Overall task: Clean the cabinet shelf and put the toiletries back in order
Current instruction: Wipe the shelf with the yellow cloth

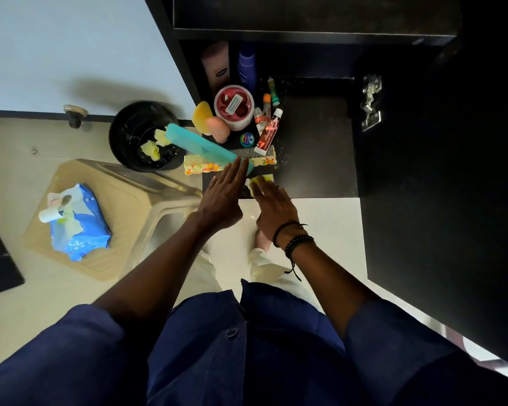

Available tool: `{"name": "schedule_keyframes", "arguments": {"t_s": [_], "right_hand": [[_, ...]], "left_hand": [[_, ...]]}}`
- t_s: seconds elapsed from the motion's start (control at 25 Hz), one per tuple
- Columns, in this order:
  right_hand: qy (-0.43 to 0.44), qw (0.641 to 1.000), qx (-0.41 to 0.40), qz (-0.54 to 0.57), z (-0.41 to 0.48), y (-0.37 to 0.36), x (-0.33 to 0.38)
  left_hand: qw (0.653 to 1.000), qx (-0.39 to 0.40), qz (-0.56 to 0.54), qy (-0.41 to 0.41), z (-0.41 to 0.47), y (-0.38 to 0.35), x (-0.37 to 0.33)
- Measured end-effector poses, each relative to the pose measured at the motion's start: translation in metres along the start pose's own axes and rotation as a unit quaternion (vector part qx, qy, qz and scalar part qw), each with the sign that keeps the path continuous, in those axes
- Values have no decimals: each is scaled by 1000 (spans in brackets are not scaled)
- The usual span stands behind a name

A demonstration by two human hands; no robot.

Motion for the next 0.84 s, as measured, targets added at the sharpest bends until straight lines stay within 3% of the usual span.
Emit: {"name": "schedule_keyframes", "arguments": {"t_s": [0.08,0.28,0.48,0.68,0.84], "right_hand": [[11,1000,0,-26,-3,0,-6],[-86,996,-39,-1,-1,35,-57],[-66,997,-24,15,31,50,-54],[-68,997,-34,27,67,66,-54],[-70,997,-24,31,74,67,-53]], "left_hand": [[1000,7,-3,7,0,-5,4],[999,30,-21,30,8,-15,13],[999,33,-39,-8,13,-16,14],[998,-34,-46,-36,18,-13,19],[995,-81,-54,27,20,-11,15]]}}
Point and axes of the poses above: each hand's wrist, its own z-axis towards the middle knuckle, its own y-axis out of the back of the hand, x = y × z, the point moved 2 cm from there along z, towards the middle knuckle, and after that the axes turned 3 degrees about z, right-handed, at the moved point
